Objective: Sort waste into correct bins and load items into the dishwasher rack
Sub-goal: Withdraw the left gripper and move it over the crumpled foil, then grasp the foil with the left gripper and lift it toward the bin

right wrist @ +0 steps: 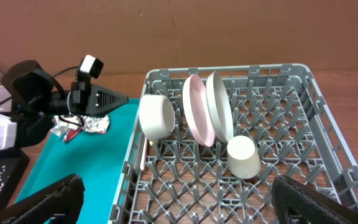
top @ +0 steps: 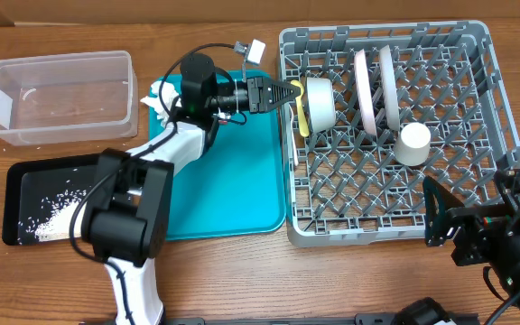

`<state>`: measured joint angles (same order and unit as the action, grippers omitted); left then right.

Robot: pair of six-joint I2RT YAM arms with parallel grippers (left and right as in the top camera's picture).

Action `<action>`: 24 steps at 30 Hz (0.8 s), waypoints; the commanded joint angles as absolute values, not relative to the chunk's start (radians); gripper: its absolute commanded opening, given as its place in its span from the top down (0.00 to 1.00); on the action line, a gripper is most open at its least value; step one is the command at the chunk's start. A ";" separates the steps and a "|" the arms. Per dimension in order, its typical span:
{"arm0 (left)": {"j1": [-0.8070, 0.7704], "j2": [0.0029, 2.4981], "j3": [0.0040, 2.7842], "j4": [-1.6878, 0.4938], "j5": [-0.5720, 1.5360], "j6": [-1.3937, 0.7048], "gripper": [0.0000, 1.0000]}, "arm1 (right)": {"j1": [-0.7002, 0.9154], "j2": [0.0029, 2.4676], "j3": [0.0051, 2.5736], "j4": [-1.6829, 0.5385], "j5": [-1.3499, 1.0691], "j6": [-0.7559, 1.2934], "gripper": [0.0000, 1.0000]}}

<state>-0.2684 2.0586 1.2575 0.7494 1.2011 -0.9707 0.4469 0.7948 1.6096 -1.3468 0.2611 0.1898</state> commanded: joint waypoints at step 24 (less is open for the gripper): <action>-0.150 1.485 1.473 -0.810 0.053 -0.334 0.04 | 0.451 0.791 1.610 -1.342 0.261 0.189 0.00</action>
<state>-0.1539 1.4441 1.4677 -0.8253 0.0906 -0.4084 0.4469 0.7948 1.6093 -1.3472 0.2611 0.1898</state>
